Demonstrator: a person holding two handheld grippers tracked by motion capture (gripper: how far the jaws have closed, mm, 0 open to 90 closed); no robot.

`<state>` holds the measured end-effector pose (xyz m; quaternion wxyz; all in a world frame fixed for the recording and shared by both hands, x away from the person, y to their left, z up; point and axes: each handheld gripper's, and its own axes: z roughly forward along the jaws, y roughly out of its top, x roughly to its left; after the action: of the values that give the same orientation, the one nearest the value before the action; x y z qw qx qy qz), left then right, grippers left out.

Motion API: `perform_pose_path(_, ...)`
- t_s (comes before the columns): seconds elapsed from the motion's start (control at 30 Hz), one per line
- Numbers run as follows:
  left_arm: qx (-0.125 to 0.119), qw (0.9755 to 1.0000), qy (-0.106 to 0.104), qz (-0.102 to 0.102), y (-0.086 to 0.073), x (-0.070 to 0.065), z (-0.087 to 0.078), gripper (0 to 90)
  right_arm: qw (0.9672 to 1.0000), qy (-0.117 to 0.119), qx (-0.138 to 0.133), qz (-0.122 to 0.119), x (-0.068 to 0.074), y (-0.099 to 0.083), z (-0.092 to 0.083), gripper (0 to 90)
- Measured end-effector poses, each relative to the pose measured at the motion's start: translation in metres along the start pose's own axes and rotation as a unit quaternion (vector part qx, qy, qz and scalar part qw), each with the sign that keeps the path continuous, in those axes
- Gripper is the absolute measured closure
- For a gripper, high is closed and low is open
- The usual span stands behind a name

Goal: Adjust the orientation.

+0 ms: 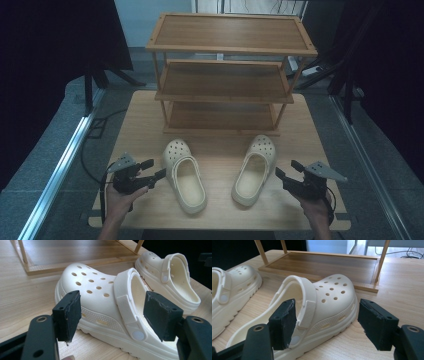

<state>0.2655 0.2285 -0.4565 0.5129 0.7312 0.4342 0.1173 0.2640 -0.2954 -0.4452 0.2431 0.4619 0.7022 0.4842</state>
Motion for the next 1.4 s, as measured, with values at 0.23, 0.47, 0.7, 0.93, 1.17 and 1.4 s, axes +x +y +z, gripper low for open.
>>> perform_pose_path(0.23, -0.003, 1.0, -0.006, -0.006, 0.001, 0.001, -0.002, 30.9, 0.9999, 0.016, 0.002, -0.005, 0.004, 0.002, -0.001, 35.2)
perform_pose_path(0.47, 0.001, 0.9999, -0.011, -0.003, 0.002, -0.003, -0.001, 30.8, 0.9986, 0.051, 0.01, -0.01, 0.014, 0.005, 0.005, 47.1)
perform_pose_path(0.7, 0.0, 0.9999, -0.012, -0.004, 0.002, -0.004, -0.002, 30.8, 0.9973, 0.07, 0.014, -0.019, 0.025, 0.009, 0.01, 56.4)
perform_pose_path(0.93, -0.001, 0.9999, -0.015, -0.003, 0.003, -0.006, -0.003, 30.8, 0.9954, 0.093, 0.006, -0.023, 0.033, 0.014, 0.01, 68.0)
perform_pose_path(1.17, -0.001, 0.9997, -0.02, -0.01, 0.004, -0.006, -0.003, 30.8, 0.9934, 0.11, 0.008, -0.032, 0.041, 0.018, 0.012, 78.2)
perform_pose_path(1.4, 0.005, 0.9997, -0.022, -0.009, 0.003, -0.007, -0.001, 30.7, 0.9915, 0.123, 0.008, -0.041, 0.05, 0.022, 0.014, 84.8)
